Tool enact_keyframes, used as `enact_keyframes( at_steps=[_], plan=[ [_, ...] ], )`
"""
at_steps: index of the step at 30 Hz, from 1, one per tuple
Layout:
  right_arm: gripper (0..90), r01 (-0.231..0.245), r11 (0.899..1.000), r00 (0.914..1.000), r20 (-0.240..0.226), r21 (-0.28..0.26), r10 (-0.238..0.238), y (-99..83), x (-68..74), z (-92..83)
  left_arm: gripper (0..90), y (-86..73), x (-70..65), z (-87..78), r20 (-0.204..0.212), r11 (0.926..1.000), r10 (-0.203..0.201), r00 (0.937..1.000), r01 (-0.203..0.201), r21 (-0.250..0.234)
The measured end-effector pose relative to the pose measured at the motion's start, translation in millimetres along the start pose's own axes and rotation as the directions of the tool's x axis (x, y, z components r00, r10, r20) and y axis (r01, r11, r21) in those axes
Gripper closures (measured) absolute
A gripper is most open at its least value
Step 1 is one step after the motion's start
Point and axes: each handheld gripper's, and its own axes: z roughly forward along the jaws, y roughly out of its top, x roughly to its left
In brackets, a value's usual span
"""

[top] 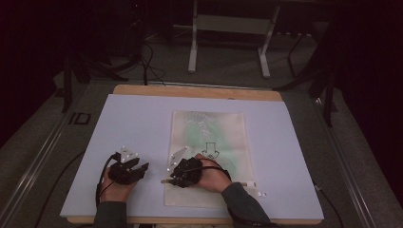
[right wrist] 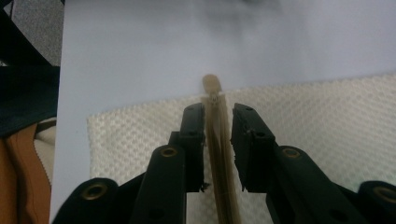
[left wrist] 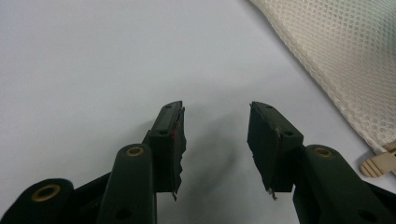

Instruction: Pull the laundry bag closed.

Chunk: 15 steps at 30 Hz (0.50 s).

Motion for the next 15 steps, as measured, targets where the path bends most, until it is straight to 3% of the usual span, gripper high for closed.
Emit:
enact_keyframes(
  at_steps=[15],
  plan=[
    [76.5, 0.016, 1.000, 0.9999, -0.001, 0.008, -0.016, 16.4, 1.9, 16.7, 55.3, 0.0, 0.2, 0.1, 0.002, 1.0000, 0.000, 1.0000, 0.000, 0.001]
  ],
)
